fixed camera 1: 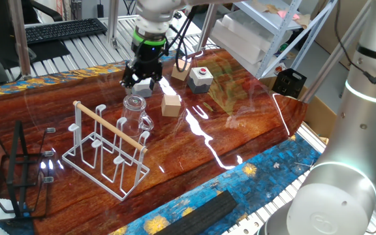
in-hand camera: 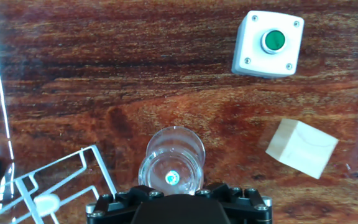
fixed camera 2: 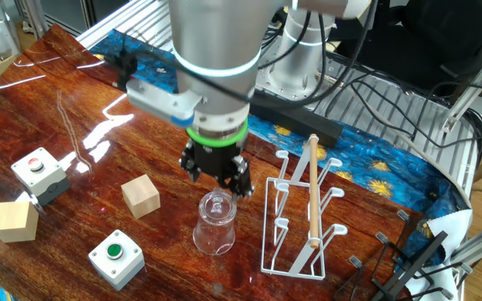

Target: Take the cup off the cup rack

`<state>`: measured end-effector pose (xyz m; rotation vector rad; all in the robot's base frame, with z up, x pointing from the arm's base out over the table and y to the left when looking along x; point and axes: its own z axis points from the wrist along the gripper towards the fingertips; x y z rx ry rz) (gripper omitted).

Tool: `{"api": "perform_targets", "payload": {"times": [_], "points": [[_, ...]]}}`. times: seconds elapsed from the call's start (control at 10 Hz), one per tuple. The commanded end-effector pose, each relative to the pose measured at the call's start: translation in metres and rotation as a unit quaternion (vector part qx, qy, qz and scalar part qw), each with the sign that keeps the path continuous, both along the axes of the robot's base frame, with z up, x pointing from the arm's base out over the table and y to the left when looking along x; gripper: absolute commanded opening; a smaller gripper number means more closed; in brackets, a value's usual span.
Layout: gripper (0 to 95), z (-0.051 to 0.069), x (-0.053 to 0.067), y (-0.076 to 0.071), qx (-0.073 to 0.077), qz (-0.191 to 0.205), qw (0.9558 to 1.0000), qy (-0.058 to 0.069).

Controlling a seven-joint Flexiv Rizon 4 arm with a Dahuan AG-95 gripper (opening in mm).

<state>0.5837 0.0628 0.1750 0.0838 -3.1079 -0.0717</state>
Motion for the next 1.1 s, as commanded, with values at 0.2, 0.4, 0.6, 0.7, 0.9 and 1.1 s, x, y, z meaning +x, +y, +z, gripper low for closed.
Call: {"api": "perform_targets", "payload": {"times": [0.2, 0.4, 0.6, 0.7, 0.9, 1.1], "points": [[76.0, 0.015, -0.009, -0.012, 0.001, 0.027, 0.9995, 0.013], [76.0, 0.019, -0.01, -0.013, 0.0, 0.03, 0.9993, 0.021], [76.0, 0.023, -0.011, -0.012, 0.0, 0.024, 0.9993, 0.027], [76.0, 0.027, -0.011, -0.012, 0.0, 0.021, 0.9994, 0.029], [76.0, 0.03, -0.012, -0.011, -0.005, 0.013, 0.9991, 0.039], [76.0, 0.031, -0.012, -0.011, -0.006, 0.005, 0.9991, 0.041]]}}
